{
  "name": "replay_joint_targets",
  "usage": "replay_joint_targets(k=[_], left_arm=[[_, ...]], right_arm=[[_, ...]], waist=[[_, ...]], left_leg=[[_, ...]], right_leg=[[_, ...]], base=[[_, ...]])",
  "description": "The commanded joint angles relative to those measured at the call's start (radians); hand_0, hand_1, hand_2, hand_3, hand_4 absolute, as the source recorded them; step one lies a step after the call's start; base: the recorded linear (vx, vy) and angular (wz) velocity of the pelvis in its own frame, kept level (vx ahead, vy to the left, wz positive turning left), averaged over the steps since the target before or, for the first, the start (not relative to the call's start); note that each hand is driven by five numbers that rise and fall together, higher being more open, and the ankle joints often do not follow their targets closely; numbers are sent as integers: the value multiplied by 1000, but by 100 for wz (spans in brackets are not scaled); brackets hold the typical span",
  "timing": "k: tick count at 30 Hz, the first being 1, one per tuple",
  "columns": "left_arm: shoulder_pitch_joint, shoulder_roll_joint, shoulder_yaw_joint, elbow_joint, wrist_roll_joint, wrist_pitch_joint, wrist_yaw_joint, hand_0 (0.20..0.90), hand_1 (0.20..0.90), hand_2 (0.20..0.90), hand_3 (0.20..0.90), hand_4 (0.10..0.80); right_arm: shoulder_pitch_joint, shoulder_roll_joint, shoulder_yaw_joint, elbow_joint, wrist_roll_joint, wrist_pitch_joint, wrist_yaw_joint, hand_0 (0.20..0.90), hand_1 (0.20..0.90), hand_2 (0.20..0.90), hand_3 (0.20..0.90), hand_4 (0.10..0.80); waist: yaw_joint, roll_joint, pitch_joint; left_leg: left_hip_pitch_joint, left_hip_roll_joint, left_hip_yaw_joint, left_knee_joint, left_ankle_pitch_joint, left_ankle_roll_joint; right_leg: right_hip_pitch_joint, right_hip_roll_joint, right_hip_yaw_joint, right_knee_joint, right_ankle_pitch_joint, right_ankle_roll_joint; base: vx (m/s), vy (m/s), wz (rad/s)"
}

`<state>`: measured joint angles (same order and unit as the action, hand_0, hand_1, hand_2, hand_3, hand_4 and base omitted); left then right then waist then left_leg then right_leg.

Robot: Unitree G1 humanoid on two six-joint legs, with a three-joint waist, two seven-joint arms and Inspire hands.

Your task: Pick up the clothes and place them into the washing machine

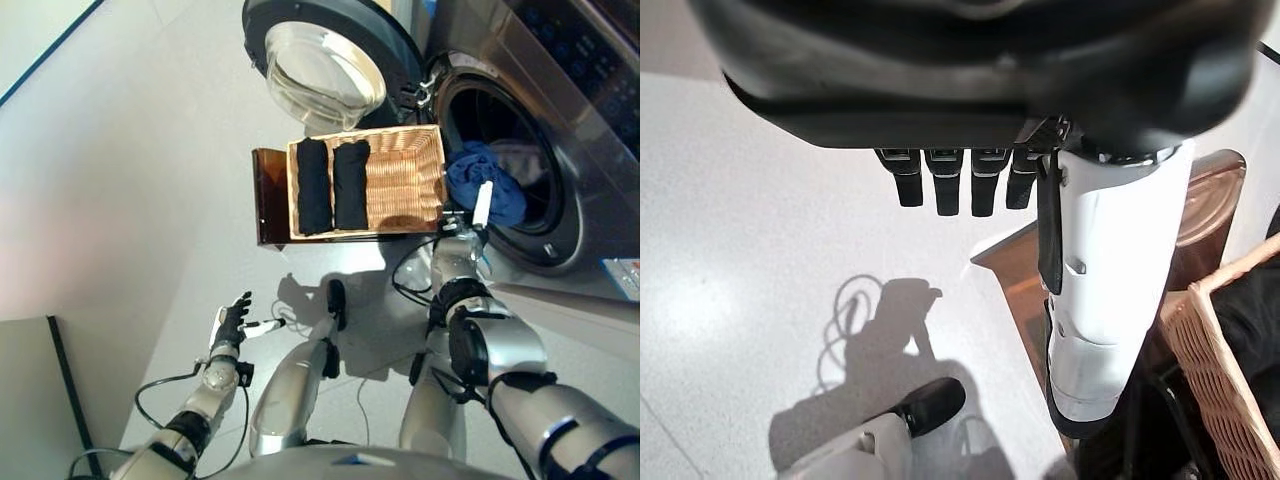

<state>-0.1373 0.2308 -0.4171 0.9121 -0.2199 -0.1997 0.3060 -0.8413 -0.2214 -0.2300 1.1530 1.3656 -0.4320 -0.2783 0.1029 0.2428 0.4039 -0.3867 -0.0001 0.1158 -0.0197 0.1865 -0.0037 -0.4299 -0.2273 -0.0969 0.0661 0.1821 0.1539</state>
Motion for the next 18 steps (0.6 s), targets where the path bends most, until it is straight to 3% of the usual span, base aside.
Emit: replay_joint_targets(k=[1,10,11,12,13,18], left_arm=[[11,33,-20,-14,-27,-32,23,900,900,900,900,800],[31,67,-35,-62,-67,-51,12,900,900,900,900,800],[31,67,-40,-65,-70,-51,12,900,900,900,900,800],[32,68,-44,-75,-73,-52,7,900,900,900,900,800],[35,68,-47,-79,-78,-51,7,900,900,900,900,800],[31,60,-46,-80,-81,-47,14,900,900,900,900,800]], right_arm=[[-87,-81,6,-95,-16,-75,26,200,200,200,200,300],[-340,-369,103,19,-114,-26,-55,200,200,200,200,300],[-376,-398,117,25,-123,-24,-64,274,274,274,274,353],[-396,-420,128,33,-132,-22,-72,667,667,667,667,633],[-426,-448,144,34,-142,-24,-82,900,900,900,900,800],[-431,-459,187,-25,-159,-38,-86,900,900,900,900,800]], waist=[[12,15,-2],[46,28,-7],[50,30,-7],[51,31,-9],[54,30,-13],[42,25,-12]], left_leg=[[-81,26,-8,137,-127,-82],[-99,43,-18,114,-101,-95],[-103,46,-19,107,-95,-98],[-104,46,-18,102,-93,-98],[-105,46,-18,95,-90,-99],[-111,47,-11,88,-87,-102]], right_leg=[[-65,-13,8,101,-139,-17],[-127,-3,7,150,-165,-23],[-141,-2,7,159,-168,-23],[-148,-2,7,165,-169,-23],[-156,-2,7,168,-171,-22],[-180,7,21,188,-176,-28]], base=[[51,-30,-2],[23,-44,-8],[20,-30,-3],[0,0,0],[31,13,8],[36,17,10]])
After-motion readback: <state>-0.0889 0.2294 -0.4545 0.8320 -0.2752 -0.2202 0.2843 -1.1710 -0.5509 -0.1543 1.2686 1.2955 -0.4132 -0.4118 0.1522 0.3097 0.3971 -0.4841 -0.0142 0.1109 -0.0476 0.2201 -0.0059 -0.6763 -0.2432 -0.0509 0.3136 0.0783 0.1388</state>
